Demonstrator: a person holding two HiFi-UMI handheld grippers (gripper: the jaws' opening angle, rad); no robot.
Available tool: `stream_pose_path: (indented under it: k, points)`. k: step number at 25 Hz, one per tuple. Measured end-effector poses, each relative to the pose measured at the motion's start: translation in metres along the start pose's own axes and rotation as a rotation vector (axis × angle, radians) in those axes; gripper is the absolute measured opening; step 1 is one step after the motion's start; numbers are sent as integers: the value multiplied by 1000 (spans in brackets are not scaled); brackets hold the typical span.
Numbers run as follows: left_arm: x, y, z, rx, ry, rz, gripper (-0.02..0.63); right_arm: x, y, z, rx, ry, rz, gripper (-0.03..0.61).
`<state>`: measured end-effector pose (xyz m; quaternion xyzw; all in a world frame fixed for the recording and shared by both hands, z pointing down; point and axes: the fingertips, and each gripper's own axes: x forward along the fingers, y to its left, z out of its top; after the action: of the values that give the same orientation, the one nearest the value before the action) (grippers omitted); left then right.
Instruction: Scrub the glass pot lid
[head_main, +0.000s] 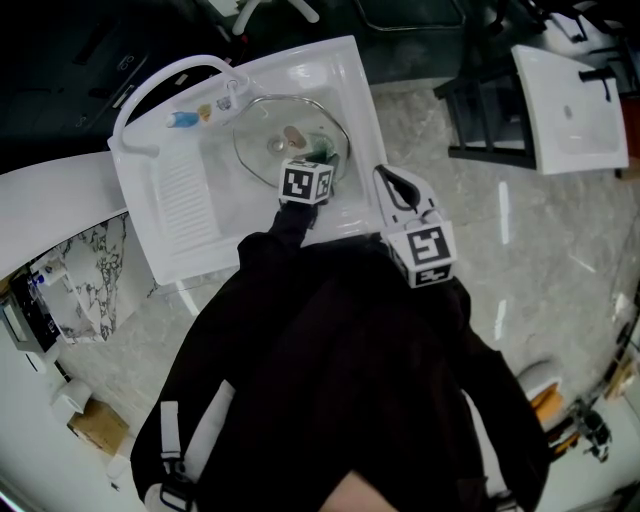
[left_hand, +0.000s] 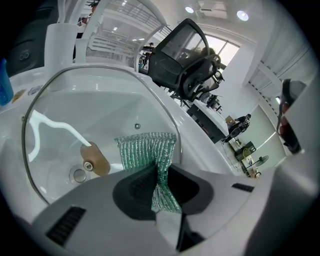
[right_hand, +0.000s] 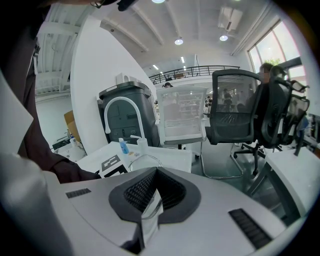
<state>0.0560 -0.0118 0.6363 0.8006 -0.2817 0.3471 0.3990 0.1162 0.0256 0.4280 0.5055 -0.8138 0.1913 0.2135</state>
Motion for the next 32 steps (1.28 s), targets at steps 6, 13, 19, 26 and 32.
stream_pose_path:
  k: [6,13,19,26,32]
  points:
    - [1,-18,0,27,9,-73,63,0,0,2,-6,-3,-4,2]
    - [3,-35,3,57,18,-119,63,-1,2,3,-5,-5,-8,3]
    - [2,-37,3,61,17,-124,63,-2,3,4,-12,-8,-12,2]
    - [-10,-39,5,52,-11,-145,63,-2,8,8,-4,-25,-20,2]
    - [-34,-26,1,35,-47,-137,61,-1,15,6,-26,-13,3,2]
